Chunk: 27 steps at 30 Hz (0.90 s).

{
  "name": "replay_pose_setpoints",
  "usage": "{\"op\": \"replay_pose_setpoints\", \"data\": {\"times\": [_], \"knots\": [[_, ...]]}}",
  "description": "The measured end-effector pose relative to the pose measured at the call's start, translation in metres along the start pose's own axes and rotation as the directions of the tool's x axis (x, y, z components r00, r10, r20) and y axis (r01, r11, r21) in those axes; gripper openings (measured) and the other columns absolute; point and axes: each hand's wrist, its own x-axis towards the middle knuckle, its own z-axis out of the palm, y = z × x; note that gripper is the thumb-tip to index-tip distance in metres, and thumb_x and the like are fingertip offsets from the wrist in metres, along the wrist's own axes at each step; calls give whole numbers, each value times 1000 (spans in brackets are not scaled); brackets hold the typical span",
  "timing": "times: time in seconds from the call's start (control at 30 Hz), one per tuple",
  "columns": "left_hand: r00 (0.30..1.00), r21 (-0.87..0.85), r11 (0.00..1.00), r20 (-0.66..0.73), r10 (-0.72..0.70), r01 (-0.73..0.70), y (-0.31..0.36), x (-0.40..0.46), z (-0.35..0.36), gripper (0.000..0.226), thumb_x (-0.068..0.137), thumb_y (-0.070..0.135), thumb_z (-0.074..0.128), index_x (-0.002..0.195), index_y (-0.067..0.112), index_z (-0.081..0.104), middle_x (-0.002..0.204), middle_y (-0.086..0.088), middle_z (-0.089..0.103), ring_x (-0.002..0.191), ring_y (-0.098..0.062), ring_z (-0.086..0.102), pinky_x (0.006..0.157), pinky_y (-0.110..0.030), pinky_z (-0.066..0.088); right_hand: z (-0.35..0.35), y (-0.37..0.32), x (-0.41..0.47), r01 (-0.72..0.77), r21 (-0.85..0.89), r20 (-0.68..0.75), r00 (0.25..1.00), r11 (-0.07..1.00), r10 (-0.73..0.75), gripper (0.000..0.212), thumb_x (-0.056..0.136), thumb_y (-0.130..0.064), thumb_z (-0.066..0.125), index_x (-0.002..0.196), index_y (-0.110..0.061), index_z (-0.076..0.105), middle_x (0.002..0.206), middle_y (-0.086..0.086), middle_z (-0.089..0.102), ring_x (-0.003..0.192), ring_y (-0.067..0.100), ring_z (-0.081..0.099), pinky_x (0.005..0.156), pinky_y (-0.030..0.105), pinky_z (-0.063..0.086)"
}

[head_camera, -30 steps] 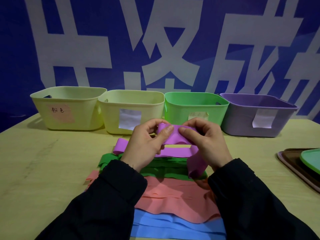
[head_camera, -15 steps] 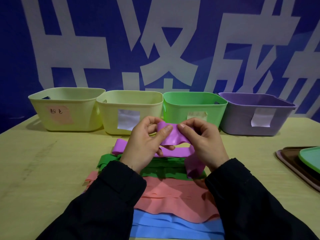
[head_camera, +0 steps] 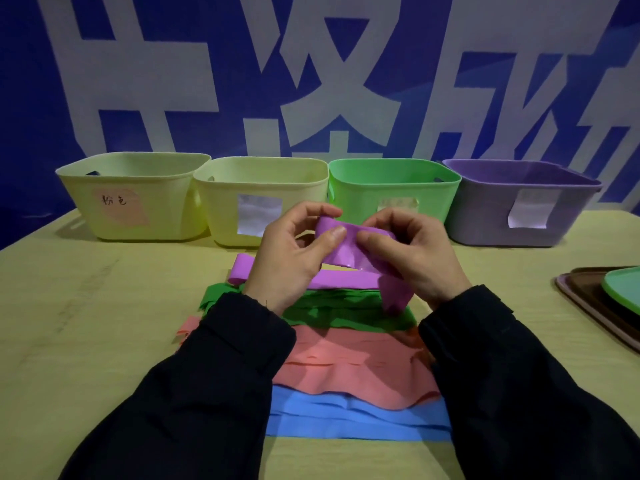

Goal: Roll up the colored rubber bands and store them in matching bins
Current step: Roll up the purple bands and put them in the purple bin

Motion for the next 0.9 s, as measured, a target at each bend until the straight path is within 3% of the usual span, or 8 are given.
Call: {"op": "replay_pose_setpoints", "data": {"times": [0.1, 0.2, 0.4, 0.47, 0.57, 0.7, 0.83, 0.9], "knots": [[999, -37, 999, -23, -22, 21, 1, 2, -3, 27, 92, 7, 70, 115, 20, 65, 91, 0, 69, 65, -5, 61, 51, -20, 47, -7, -1, 1, -40, 17, 16, 999, 999, 39, 14, 85, -7, 77, 78, -17, 70, 61, -11, 64, 57, 4, 55, 54, 16, 45], [999, -59, 998, -41, -15, 13, 1, 2, -5, 20, 92, 7, 69, 108, 19, 70, 94, 2, 69, 69, -4, 65, 54, -20, 54, -12, 0, 2, -54, -42, 12, 998, 998, 55, 12, 85, -17, 77, 75, -15, 70, 61, -9, 62, 57, 4, 53, 53, 18, 42], [998, -79, 996, 56, -35, 40, -4, 3, -2, 25, 102, 14, 58, 119, 29, 68, 100, 2, 62, 74, -10, 57, 57, -22, 53, -9, 10, 1, 109, -292, 11, 994, 950, -111, 21, 89, -39, 69, 83, -20, 67, 65, 13, 59, 57, 13, 47, 51, 38, 40], [996, -63, 997, 79, -38, 43, -5, 3, -2, 20, 97, 21, 59, 112, 29, 70, 95, 4, 64, 69, -13, 55, 57, -24, 49, -8, 11, 1, 108, -300, 9, 994, 948, -110, 22, 88, -41, 69, 82, -20, 66, 64, 15, 59, 56, 13, 45, 50, 39, 39], [998, -27, 999, 59, -19, 21, -6, 2, -3, 22, 95, 10, 67, 112, 24, 68, 95, 3, 66, 69, -14, 61, 58, -26, 53, -8, 7, 0, 120, -288, 10, 992, 950, -123, 21, 86, -39, 70, 80, -19, 68, 65, 11, 61, 59, 11, 49, 53, 39, 43], [997, -95, 994, 55, -48, 54, -3, 1, -2, 31, 98, 5, 62, 121, 26, 63, 99, 0, 70, 83, -15, 67, 67, -33, 62, -13, 4, 0, 3, -76, 79, 997, 997, 3, 17, 80, -27, 78, 86, -16, 68, 69, 4, 67, 62, 14, 59, 59, 36, 51], [995, -66, 997, 92, -34, 40, -4, 1, -2, 23, 101, 8, 57, 108, 26, 68, 96, 0, 66, 82, -13, 62, 65, -29, 57, -17, 13, 3, 7, -193, 49, 999, 981, 2, 20, 79, -29, 84, 82, -19, 67, 71, 5, 66, 60, 21, 59, 59, 42, 52], [994, -60, 998, 103, -30, 36, -3, 1, -3, 18, 95, 16, 61, 104, 29, 71, 96, 1, 64, 79, -12, 62, 63, -26, 53, -16, 14, 3, 31, -202, 31, 999, 979, -25, 24, 76, -33, 83, 80, -17, 66, 68, 3, 63, 59, 19, 57, 57, 38, 49]]}}
